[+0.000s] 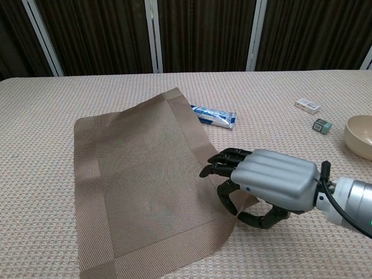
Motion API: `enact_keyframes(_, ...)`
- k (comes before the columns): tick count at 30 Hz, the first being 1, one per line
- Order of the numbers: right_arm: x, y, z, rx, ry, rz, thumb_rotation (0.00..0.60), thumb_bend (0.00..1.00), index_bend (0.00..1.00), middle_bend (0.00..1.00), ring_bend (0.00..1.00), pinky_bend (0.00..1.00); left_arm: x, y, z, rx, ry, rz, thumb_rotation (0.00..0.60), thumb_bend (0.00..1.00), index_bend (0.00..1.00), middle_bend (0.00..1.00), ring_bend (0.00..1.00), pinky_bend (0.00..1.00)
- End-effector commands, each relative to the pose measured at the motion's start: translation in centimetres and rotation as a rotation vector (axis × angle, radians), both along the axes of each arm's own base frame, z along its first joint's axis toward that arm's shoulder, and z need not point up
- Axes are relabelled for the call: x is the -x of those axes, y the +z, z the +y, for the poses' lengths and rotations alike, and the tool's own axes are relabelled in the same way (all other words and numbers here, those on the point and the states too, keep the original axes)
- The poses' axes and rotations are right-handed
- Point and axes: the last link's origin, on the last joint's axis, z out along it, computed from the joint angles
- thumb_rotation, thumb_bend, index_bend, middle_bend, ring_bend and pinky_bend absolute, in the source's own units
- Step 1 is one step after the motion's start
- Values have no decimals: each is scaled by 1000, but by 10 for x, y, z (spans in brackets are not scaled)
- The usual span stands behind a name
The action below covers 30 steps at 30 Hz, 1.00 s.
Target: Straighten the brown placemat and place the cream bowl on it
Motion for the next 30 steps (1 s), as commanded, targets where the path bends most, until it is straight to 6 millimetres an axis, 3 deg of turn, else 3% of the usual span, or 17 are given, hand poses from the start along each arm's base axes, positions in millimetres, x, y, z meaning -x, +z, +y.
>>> enact_keyframes(1, 2, 0, 3, -1, 9, -10, 600, 440, 606, 139, 0, 0, 0, 0, 0, 2, 0, 0, 600, 0, 0, 0, 0, 0)
enact_keyframes(7, 6, 10, 9, 2, 31, -37, 600, 446, 653, 168, 0, 0, 0, -1, -1, 5, 2, -1, 600, 0, 0, 0, 0, 0)
enact_keyframes(12, 23, 36, 23, 19, 82, -31, 600, 445, 655, 177, 0, 0, 1, -1, -2, 8, 6, -1, 600, 0, 0, 0, 0, 0)
enact_keyframes(19, 74, 109, 24, 205, 247, 147, 600, 444, 654, 177, 0, 0, 0, -1, -4, 11, 3, -5, 600, 0, 0, 0, 0, 0)
enact_keyframes(22, 86, 135, 11, 303, 300, 225, 600, 443, 614, 182, 0, 0, 1, 0, -4, 10, 4, -4, 600, 0, 0, 0, 0, 0)
enact_keyframes(24, 90, 153, -3, 376, 352, 286, 600, 441, 664, 190, 0, 0, 2, 0, -4, 10, 7, -4, 600, 0, 0, 0, 0, 0)
enact_keyframes(26, 87, 166, -19, 437, 410, 334, 600, 439, 743, 197, 0, 0, 2, 0, -4, 11, 9, -4, 600, 0, 0, 0, 0, 0)
enact_keyframes(30, 74, 180, -56, 523, 510, 412, 600, 422, 754, 205, 0, 0, 2, -2, -3, 17, 10, -2, 600, 0, 0, 0, 0, 0)
